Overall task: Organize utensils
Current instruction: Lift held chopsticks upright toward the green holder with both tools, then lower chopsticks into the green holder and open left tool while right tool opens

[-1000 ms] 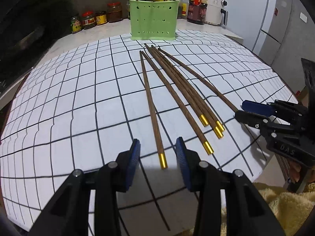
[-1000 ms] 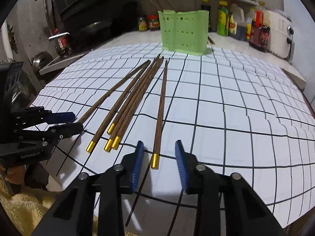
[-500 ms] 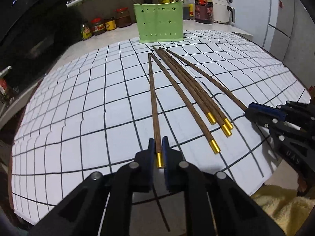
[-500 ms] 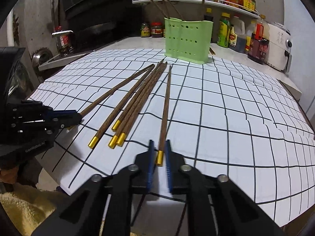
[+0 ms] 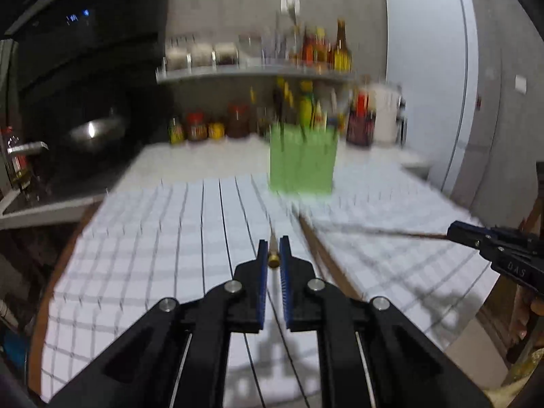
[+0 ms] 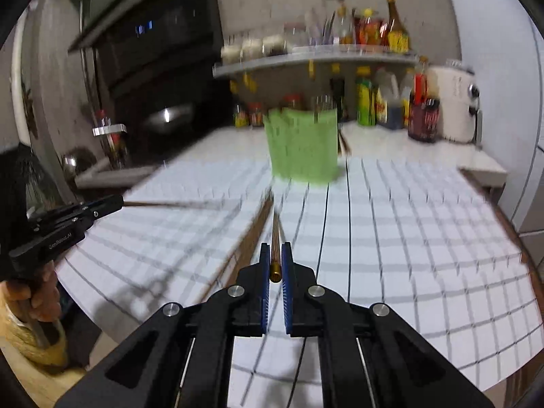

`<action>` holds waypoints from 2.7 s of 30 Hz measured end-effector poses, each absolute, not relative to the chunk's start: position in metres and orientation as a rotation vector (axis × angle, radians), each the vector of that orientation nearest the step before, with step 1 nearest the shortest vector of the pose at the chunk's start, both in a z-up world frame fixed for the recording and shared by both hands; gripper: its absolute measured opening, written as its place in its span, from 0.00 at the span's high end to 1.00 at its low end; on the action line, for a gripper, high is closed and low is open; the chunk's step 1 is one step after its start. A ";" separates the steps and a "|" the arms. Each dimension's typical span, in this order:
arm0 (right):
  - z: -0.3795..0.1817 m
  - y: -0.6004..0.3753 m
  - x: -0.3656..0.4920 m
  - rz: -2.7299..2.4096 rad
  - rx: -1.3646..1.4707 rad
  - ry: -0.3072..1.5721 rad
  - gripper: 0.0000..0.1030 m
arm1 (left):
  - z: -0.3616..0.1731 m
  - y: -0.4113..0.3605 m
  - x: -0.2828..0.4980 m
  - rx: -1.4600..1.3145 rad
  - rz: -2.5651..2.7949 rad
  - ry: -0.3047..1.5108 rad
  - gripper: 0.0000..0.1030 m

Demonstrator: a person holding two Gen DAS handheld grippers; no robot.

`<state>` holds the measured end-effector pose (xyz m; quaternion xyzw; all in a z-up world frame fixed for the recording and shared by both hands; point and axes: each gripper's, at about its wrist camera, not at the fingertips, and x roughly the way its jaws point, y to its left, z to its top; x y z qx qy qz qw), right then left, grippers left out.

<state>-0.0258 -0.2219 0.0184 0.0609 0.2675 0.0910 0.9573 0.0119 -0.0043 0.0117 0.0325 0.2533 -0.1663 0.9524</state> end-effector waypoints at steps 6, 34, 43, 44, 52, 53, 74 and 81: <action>0.070 -0.229 -0.020 0.181 0.134 0.430 0.93 | 0.063 0.006 0.014 0.028 -0.347 0.390 0.93; 0.095 -0.207 0.110 0.217 0.047 0.560 0.93 | 0.080 -0.002 0.092 0.096 -0.361 0.501 0.93; 0.040 -0.199 0.111 0.222 0.036 0.667 0.93 | 0.037 -0.017 0.100 0.159 -0.332 0.626 0.92; 0.037 -0.200 0.109 0.220 0.034 0.674 0.94 | 0.031 -0.019 0.101 0.168 -0.331 0.649 0.92; 0.039 -0.215 0.095 0.179 0.043 0.642 0.94 | 0.024 -0.016 0.089 0.135 -0.318 0.572 0.94; 0.041 -0.219 0.097 0.171 0.050 0.638 0.94 | 0.026 -0.017 0.091 0.122 -0.319 0.554 0.94; 0.129 -0.268 0.195 0.016 0.058 0.345 0.94 | 0.106 -0.099 0.236 -0.058 -0.425 0.330 0.94; 0.091 -0.255 0.235 0.063 0.057 0.475 0.94 | 0.074 -0.109 0.274 -0.041 -0.404 0.395 0.94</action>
